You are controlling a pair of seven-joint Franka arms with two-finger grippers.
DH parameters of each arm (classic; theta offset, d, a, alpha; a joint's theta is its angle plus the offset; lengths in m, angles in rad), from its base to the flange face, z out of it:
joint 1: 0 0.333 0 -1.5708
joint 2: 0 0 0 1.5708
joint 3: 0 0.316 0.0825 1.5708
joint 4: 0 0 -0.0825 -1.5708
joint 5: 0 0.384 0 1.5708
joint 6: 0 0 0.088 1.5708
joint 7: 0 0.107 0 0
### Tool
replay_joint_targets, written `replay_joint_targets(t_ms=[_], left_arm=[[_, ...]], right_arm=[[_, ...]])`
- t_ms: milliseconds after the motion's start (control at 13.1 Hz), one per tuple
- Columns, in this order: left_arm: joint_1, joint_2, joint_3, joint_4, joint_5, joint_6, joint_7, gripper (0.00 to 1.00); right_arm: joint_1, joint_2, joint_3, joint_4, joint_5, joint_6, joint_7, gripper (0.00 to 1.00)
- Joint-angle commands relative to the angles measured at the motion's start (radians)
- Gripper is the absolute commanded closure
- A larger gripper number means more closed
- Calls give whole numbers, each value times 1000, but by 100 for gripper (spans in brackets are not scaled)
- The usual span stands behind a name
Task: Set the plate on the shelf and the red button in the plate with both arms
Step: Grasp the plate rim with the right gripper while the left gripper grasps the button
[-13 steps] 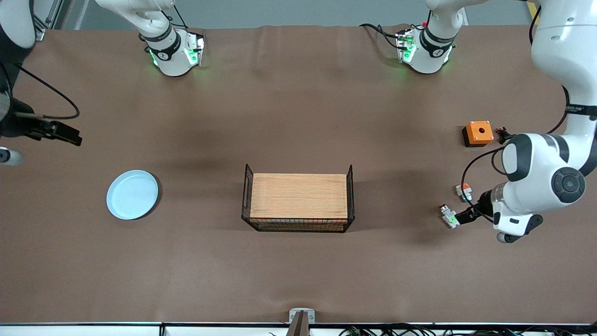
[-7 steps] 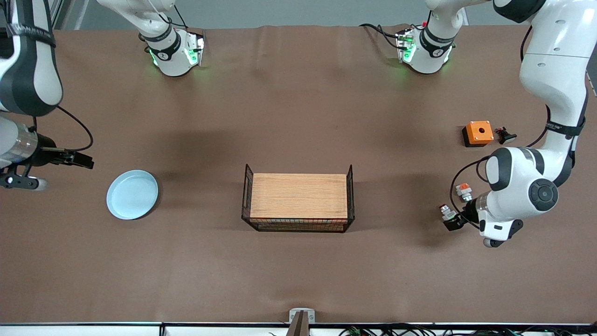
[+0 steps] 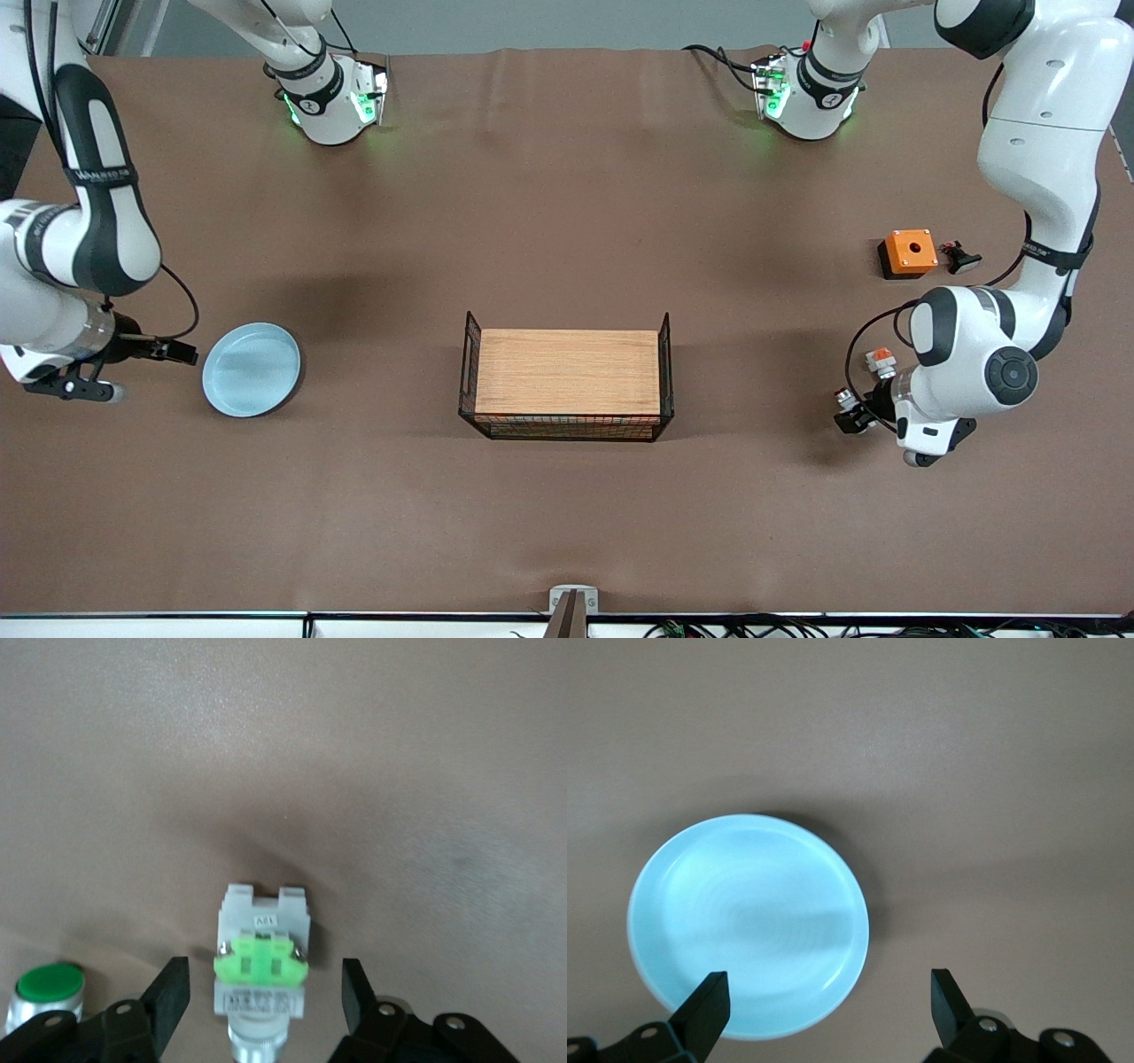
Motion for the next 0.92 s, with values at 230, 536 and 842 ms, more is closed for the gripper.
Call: replay_joint_targets(t_ms=[230,536,842], left_arm=[[-21,-26,-1,-1,50,-19,-106,100],[-26,-194,-50,5,50,-184,-106,100],[-25,-328,-91,50,41,-343,-94,100]], right_arm=[[-40,127,14,19,-6,91,-57,0],[-66,169,22,21,-4,117,-127,9],[-76,180,20,19,92,113,-184,34]])
